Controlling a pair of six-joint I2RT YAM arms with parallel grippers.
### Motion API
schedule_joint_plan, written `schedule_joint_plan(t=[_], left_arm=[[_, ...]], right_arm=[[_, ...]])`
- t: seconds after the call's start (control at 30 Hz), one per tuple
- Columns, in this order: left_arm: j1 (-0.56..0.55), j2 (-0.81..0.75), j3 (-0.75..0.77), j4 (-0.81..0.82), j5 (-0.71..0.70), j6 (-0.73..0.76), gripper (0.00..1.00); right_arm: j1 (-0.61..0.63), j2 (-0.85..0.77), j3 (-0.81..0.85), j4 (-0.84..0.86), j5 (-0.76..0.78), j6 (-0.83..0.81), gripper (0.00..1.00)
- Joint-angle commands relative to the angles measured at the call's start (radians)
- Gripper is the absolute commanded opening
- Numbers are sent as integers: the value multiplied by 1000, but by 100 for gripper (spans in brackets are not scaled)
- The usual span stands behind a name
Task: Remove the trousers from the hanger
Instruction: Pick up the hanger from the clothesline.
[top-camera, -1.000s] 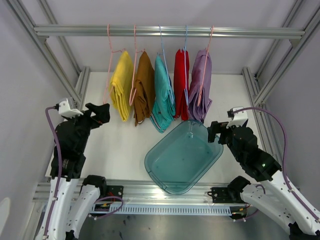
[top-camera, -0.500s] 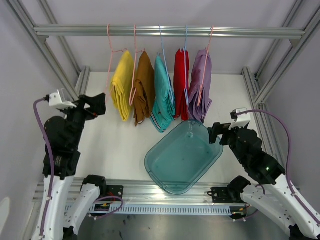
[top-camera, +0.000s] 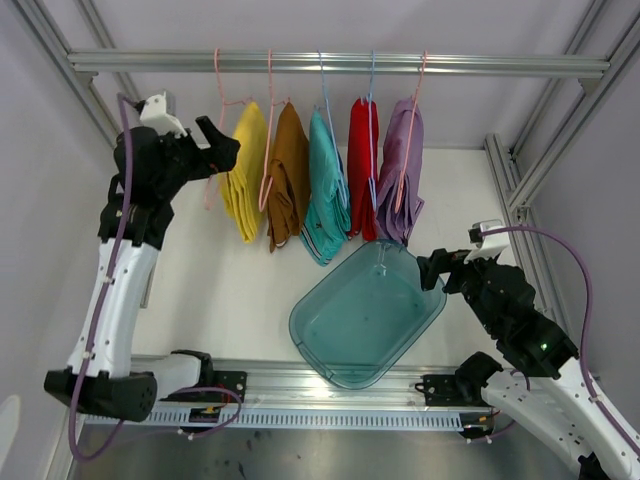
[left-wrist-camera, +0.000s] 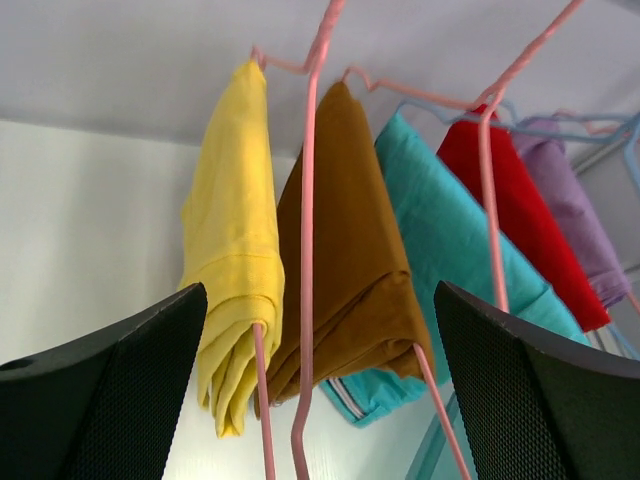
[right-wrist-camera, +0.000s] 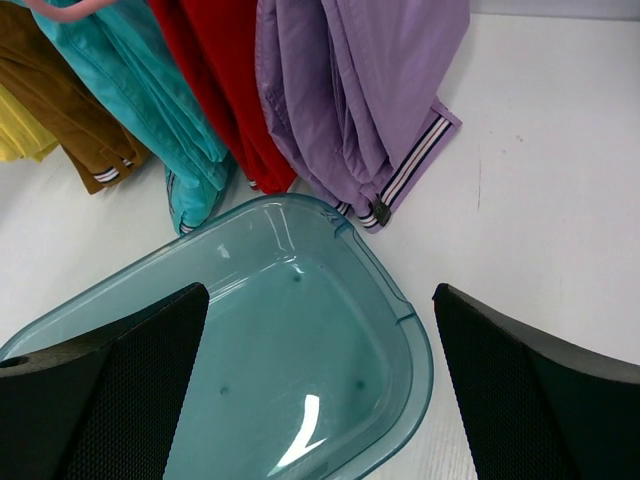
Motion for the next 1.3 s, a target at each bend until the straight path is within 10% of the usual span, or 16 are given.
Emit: schedule_joint_plan(t=[0.0, 0.47, 0.8, 1.27], left_arm=[[8, 67, 109, -98, 90, 34, 99], [36, 170, 121, -63, 452, 44, 80], [216, 170, -127, 400, 846, -368, 74], [229, 241, -58, 460, 928, -417, 63]], right_arm=[[-1, -6, 6, 28, -24, -12, 100], [0, -12, -5, 42, -25, -20, 100], [2, -18, -5, 61, -90, -29, 99], [3, 5, -14, 67, -88, -38, 99]])
